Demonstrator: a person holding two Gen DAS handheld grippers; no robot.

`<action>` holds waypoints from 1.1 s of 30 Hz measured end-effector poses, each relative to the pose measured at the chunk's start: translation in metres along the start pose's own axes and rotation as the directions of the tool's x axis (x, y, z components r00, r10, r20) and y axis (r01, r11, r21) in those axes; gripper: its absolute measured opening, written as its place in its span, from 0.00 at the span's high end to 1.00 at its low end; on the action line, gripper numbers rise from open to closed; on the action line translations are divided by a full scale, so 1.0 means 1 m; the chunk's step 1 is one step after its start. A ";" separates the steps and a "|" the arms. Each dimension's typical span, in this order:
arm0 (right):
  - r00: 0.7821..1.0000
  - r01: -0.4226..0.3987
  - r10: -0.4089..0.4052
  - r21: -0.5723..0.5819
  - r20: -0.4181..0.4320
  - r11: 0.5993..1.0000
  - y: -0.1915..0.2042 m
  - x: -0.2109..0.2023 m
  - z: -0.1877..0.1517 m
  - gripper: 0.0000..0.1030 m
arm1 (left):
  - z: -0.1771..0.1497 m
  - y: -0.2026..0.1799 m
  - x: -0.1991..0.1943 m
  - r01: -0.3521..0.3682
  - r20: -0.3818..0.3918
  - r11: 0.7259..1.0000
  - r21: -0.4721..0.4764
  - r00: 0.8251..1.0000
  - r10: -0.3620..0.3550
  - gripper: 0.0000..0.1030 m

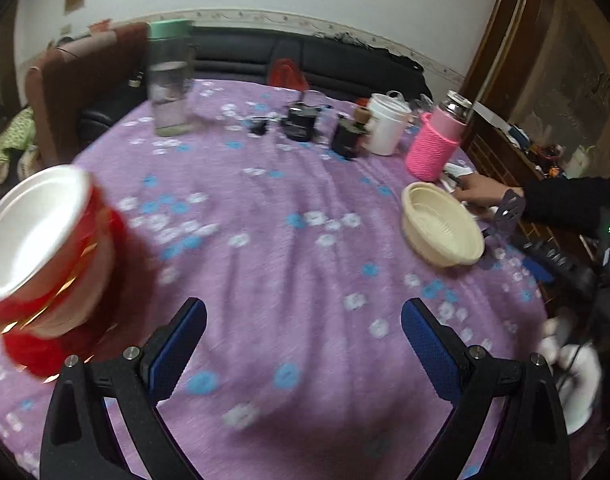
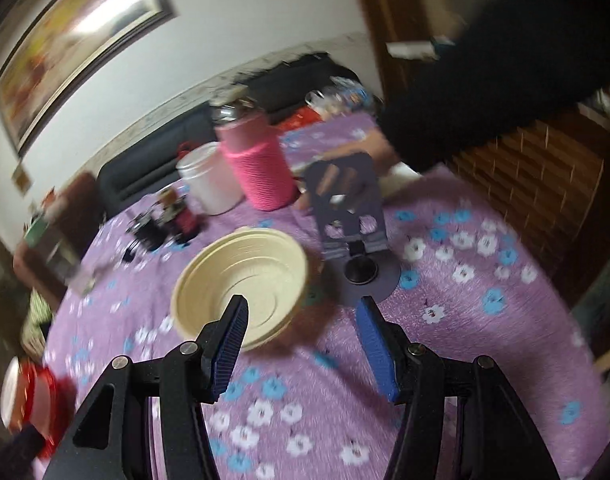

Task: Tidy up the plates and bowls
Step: 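Move both grippers toward the cream plastic bowl, then grasp the cream plastic bowl rim with the left gripper while the right gripper grasps it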

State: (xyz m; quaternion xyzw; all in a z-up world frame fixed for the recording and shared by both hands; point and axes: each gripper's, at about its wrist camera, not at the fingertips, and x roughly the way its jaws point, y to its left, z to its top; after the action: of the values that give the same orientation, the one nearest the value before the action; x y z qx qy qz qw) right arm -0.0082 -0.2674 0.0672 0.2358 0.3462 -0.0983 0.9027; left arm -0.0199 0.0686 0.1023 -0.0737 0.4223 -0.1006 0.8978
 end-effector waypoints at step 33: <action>0.963 -0.222 0.240 0.143 -0.124 0.965 -0.012 0.094 -0.015 0.85 | 0.074 -0.119 0.200 0.081 -0.301 0.988 0.133 0.953 -0.038 0.83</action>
State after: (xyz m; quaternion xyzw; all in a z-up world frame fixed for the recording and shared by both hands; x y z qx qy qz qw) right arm 0.0484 -0.2717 -0.0101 0.3384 0.3719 0.0025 0.8644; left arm 0.1478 -0.0917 0.0268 -0.0056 0.5418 -0.1676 0.8236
